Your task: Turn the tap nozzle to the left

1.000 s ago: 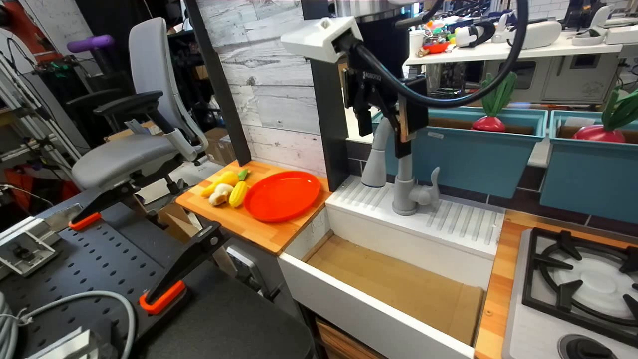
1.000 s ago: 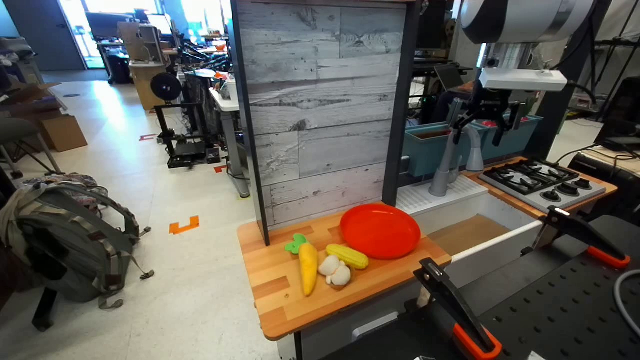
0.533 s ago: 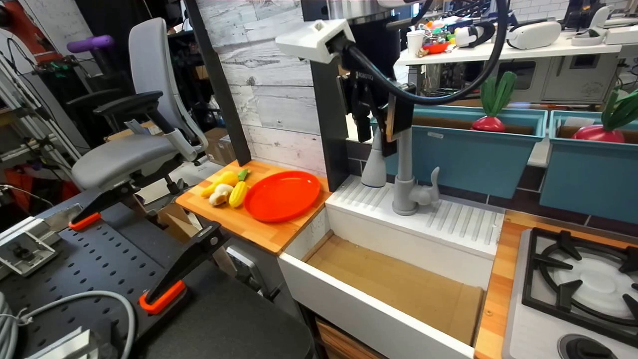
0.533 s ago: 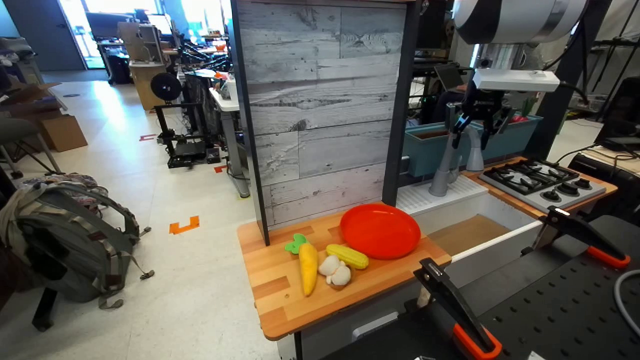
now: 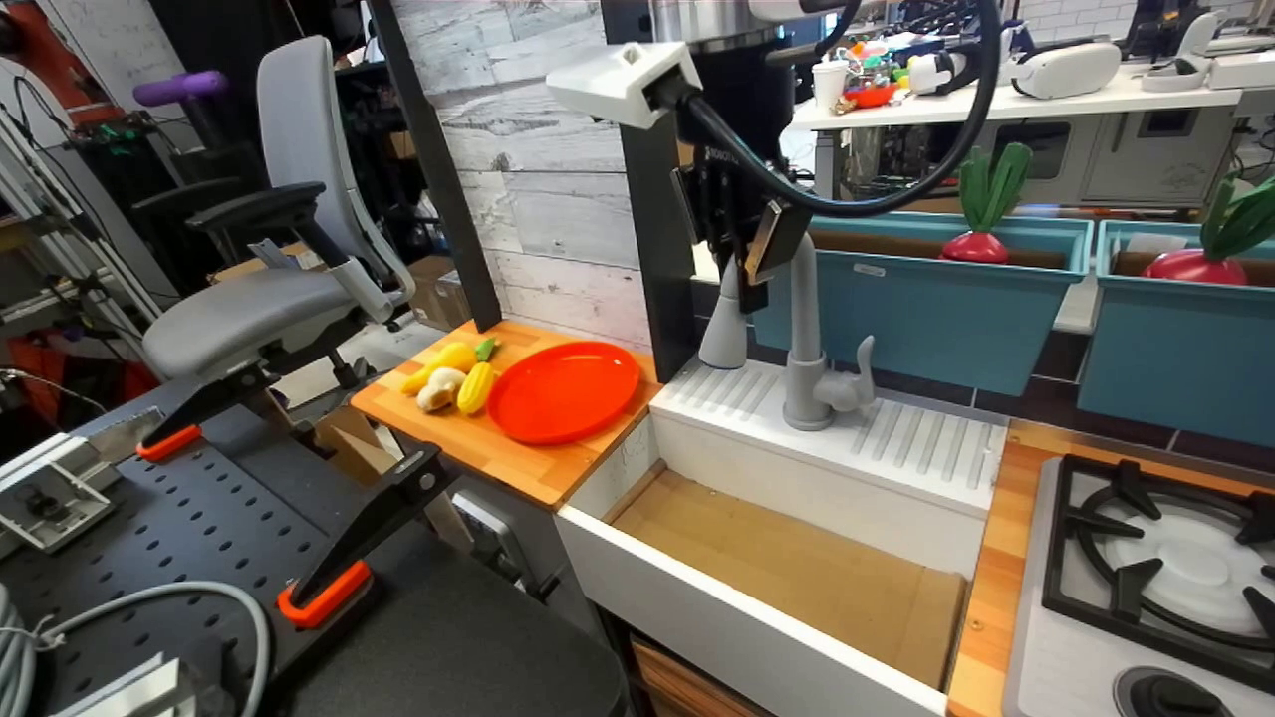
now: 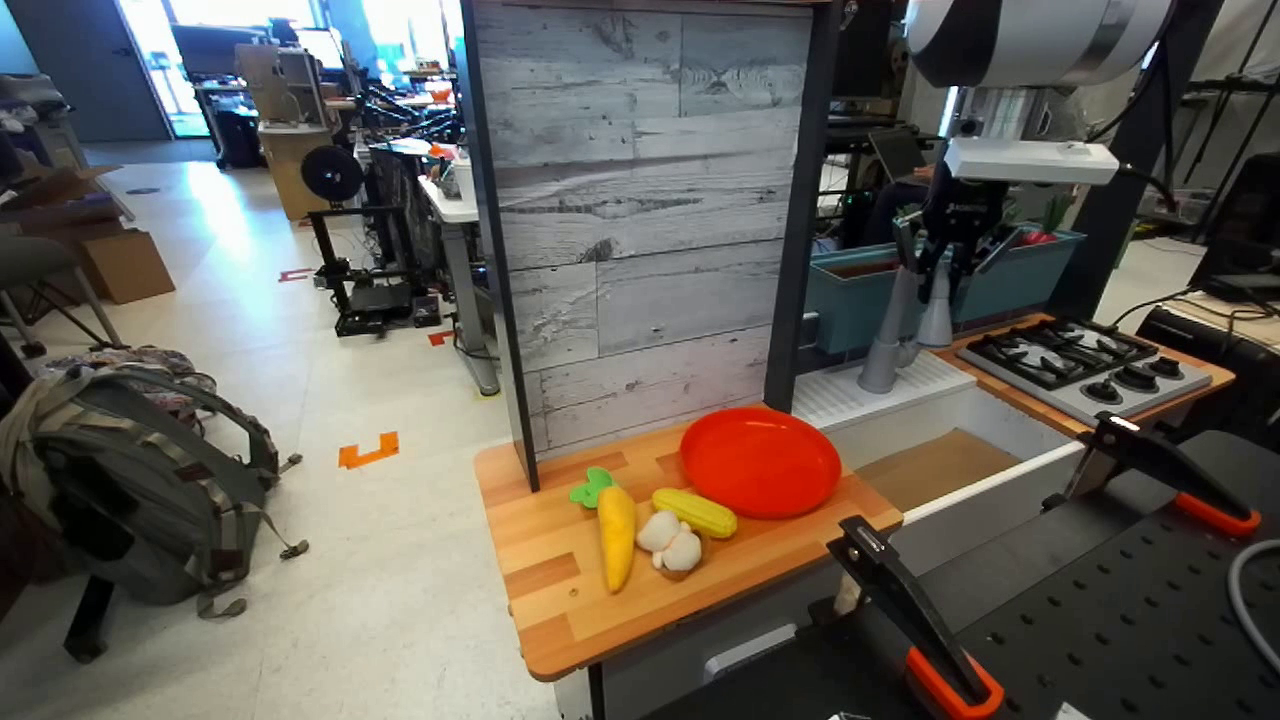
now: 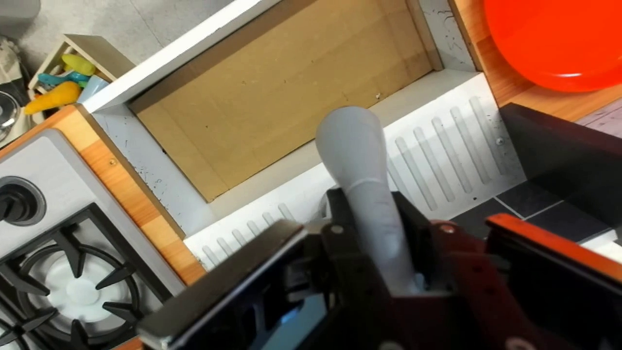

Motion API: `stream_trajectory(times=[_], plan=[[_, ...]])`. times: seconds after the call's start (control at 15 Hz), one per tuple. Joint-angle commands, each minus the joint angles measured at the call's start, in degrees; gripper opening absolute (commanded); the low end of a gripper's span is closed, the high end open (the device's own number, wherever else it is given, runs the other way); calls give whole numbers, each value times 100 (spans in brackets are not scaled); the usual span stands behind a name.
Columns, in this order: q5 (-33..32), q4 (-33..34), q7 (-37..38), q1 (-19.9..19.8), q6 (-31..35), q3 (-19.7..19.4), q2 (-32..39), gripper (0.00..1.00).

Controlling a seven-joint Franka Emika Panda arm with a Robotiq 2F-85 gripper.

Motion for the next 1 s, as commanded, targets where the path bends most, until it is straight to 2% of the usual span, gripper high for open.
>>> stream_trajectory(times=[0.0,0.47,0.93], plan=[[453,-39,24,-173,-376,467,-95,6],[1714,300,44,-607,-458,1112,-118,6],[2714,514,-17,-974,-376,1434,75,6]])
